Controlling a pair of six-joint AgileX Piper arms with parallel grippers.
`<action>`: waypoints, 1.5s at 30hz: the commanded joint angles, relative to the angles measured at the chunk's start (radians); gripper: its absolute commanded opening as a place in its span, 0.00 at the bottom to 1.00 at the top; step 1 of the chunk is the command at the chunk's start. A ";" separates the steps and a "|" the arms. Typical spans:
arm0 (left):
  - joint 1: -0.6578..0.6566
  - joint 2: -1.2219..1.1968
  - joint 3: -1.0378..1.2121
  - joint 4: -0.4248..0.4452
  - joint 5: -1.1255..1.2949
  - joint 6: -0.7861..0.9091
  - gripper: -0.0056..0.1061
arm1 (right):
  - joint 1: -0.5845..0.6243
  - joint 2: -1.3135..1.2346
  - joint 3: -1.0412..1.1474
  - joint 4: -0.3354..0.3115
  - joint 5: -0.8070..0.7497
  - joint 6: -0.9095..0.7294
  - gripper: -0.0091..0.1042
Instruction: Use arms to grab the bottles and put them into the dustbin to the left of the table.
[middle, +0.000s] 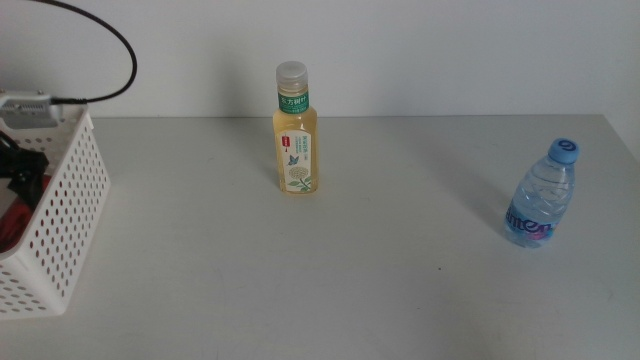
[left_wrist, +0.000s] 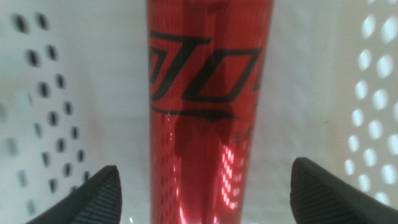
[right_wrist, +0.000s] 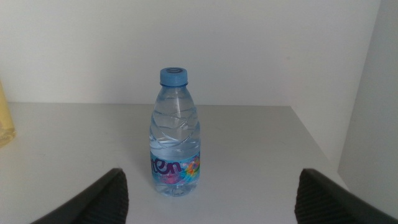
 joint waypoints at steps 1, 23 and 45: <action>-0.002 -0.089 -0.075 0.000 0.078 -0.039 0.88 | -0.005 -0.022 -0.010 -0.011 -0.083 -0.009 0.91; -0.577 -0.749 0.395 0.030 -0.489 -0.282 0.87 | -0.005 -0.022 -0.010 -0.012 -0.083 -0.009 0.91; -0.906 -0.672 0.903 -0.093 -1.492 -0.322 0.87 | -0.005 -0.022 -0.010 -0.012 -0.083 -0.009 0.91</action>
